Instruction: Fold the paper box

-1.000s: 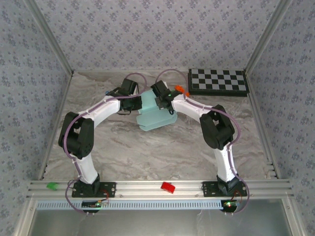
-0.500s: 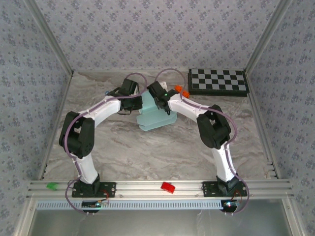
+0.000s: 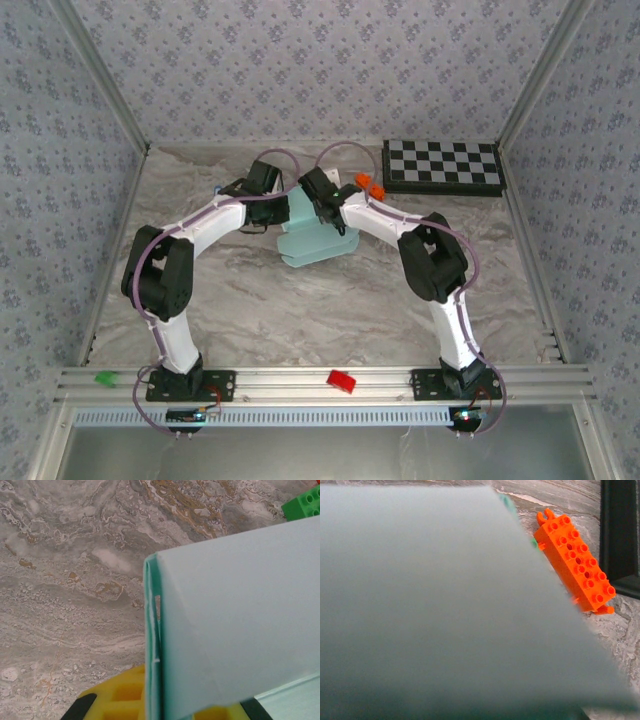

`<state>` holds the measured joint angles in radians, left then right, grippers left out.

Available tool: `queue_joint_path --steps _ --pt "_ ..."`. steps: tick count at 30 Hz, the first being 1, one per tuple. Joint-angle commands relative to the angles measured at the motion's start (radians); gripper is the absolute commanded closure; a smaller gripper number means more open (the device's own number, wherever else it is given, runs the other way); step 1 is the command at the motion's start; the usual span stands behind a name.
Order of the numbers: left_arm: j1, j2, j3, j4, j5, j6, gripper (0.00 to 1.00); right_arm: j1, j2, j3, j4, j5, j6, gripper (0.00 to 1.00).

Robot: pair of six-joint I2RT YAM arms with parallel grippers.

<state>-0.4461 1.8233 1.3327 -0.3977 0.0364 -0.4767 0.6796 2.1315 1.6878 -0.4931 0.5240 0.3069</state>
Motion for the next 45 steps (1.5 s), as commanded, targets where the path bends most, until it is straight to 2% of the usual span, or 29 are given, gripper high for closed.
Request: queue_joint_path --steps 1,15,18,21,29,45 --pt "0.005 -0.012 0.040 -0.041 0.000 0.009 1.00 -0.029 -0.022 -0.033 -0.039 0.063 -0.023 0.91" --pt "0.004 -0.001 0.048 -0.039 0.005 0.006 1.00 -0.027 -0.039 -0.038 0.005 -0.042 -0.058 0.75" --pt "0.004 0.001 0.048 -0.039 0.006 0.006 1.00 -0.027 -0.041 -0.040 0.011 -0.048 -0.058 0.66" --pt "0.005 0.001 0.046 -0.039 0.003 0.006 1.00 -0.027 -0.045 -0.040 0.012 -0.055 -0.060 0.64" --pt "0.005 0.004 0.043 -0.038 0.003 0.004 1.00 -0.027 -0.067 -0.051 0.028 -0.079 -0.060 0.49" --pt "0.004 0.013 0.048 -0.037 0.005 -0.003 1.00 -0.038 -0.130 -0.104 0.107 -0.234 -0.064 0.39"
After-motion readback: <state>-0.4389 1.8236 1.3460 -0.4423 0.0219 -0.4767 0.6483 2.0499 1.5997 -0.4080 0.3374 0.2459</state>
